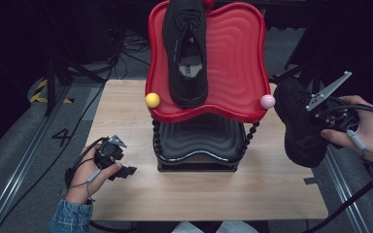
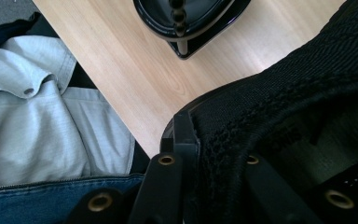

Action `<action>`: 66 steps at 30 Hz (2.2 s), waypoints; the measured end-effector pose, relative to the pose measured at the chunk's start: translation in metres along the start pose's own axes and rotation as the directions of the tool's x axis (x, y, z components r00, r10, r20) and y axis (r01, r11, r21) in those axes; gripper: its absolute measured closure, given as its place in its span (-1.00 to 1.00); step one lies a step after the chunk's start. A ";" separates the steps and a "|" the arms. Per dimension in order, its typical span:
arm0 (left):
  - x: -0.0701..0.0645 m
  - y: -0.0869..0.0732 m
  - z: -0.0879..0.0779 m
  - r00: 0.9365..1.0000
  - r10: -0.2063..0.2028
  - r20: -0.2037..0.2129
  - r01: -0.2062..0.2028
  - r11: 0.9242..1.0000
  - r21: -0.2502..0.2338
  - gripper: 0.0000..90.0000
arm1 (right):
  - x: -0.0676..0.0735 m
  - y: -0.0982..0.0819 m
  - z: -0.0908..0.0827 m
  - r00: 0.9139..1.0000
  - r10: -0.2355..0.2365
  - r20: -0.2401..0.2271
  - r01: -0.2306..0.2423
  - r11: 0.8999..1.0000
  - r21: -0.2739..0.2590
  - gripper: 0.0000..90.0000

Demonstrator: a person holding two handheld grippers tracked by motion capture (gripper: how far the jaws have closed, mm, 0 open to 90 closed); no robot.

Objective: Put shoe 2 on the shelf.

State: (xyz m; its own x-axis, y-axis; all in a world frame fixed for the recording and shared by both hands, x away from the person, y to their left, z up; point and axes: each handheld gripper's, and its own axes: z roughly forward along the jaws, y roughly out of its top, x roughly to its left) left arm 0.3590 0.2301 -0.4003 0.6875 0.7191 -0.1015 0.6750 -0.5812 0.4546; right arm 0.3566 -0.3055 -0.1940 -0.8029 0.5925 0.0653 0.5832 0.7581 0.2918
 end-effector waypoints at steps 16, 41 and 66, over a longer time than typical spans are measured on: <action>-0.001 0.000 0.001 1.000 0.006 0.005 -0.006 1.000 0.016 -0.42 | 0.007 0.010 -0.041 1.000 -0.009 0.028 0.009 1.000 -0.019 0.90; -0.001 -0.010 -0.003 1.000 -0.007 -0.023 0.008 1.000 0.027 -0.50 | 0.024 0.045 -0.104 0.995 -0.059 0.084 0.065 0.996 -0.068 0.91; -0.001 -0.011 -0.003 1.000 0.006 0.001 -0.006 1.000 0.020 -0.49 | 0.068 0.130 -0.128 0.971 -0.180 0.160 0.194 0.978 -0.072 0.91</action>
State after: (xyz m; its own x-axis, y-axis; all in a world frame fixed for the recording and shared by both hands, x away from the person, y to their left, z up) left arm 0.3502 0.2368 -0.4024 0.6919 0.7151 -0.0991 0.6758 -0.5933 0.4373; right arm 0.3617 -0.2016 -0.0295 -0.8646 0.4820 -0.1419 0.4063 0.8369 0.3668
